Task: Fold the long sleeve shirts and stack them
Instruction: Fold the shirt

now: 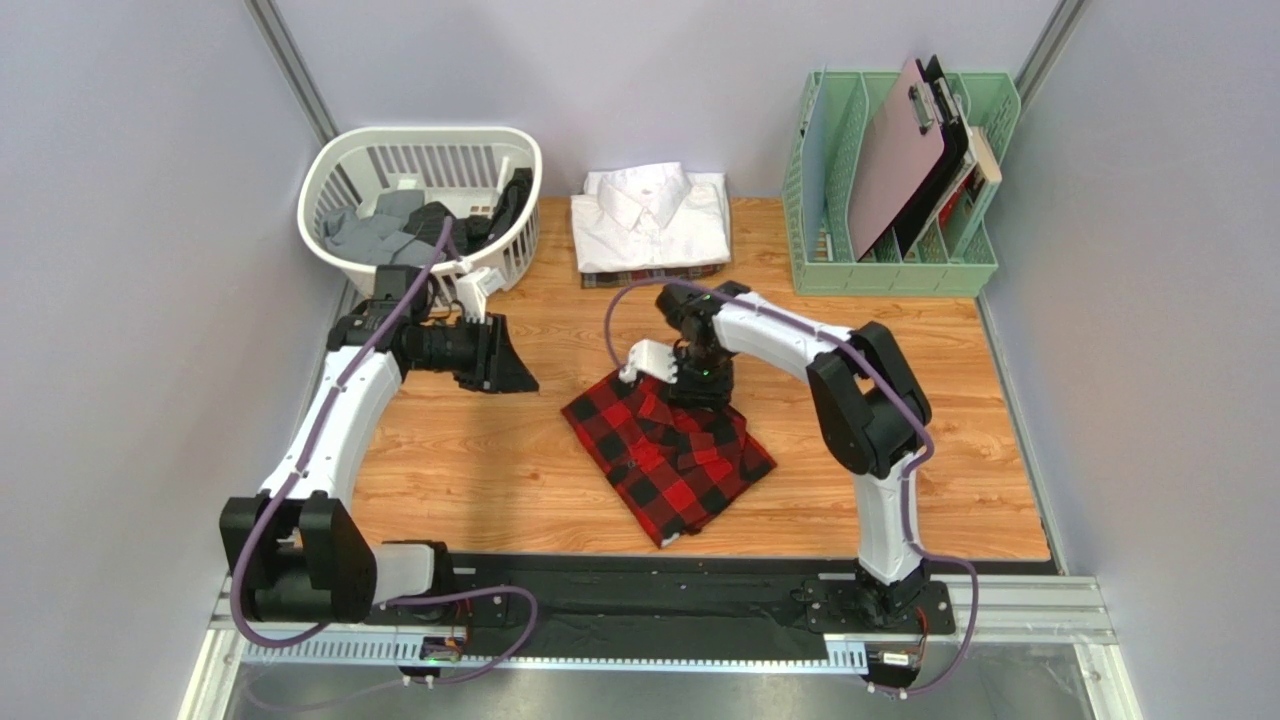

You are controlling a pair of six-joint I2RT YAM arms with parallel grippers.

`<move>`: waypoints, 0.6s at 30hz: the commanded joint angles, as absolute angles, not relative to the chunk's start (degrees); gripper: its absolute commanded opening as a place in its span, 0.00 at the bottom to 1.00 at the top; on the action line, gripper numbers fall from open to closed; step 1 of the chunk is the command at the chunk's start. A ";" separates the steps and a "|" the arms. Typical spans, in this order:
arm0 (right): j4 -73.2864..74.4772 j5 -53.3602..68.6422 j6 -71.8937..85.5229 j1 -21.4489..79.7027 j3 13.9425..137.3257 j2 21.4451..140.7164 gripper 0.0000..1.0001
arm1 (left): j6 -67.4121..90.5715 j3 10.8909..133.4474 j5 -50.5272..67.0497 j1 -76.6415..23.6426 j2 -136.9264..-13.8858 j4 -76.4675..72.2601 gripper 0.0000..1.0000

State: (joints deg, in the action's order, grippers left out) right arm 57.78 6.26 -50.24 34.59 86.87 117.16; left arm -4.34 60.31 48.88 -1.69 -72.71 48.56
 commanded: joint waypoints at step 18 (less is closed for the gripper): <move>45.77 8.86 -39.26 30.78 80.87 98.01 0.68 | 11.07 53.18 49.75 -4.12 -85.78 30.07 0.55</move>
State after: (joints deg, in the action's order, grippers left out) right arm 37.89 1.72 -58.52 33.61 88.53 104.64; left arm 9.15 52.88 49.78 -1.63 -84.12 34.09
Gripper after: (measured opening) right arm 0.661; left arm 0.540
